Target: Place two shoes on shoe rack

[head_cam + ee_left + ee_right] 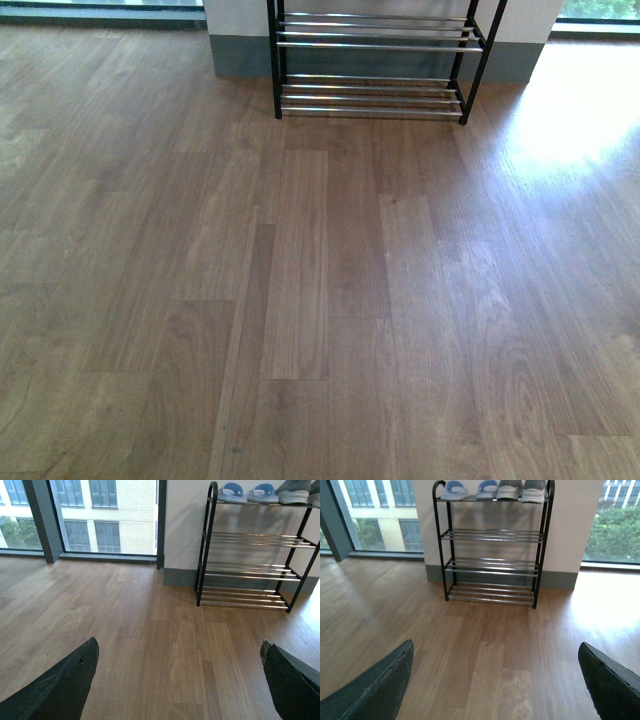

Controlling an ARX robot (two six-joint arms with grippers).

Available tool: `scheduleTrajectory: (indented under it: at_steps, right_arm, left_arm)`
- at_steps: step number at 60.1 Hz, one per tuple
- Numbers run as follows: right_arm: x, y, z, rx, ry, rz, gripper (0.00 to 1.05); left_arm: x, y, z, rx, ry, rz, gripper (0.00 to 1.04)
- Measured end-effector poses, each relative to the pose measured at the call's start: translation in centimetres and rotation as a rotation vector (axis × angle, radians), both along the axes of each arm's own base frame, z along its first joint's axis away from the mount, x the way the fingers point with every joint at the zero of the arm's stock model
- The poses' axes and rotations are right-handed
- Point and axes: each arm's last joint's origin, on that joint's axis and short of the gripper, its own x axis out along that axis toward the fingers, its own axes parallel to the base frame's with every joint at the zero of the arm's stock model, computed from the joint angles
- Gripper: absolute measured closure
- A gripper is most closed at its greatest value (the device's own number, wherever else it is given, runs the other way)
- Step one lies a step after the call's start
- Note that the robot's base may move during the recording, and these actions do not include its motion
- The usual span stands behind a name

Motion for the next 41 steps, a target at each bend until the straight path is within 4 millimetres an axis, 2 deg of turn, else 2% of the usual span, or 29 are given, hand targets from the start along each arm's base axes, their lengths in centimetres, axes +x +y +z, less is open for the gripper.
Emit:
scheduleTrajectory:
  at_steps: [41]
  right_arm:
    - [0.0,0.0,0.0,0.0,0.0,0.0,0.09]
  left_arm:
    - [0.0,0.0,0.0,0.0,0.0,0.0,0.09]
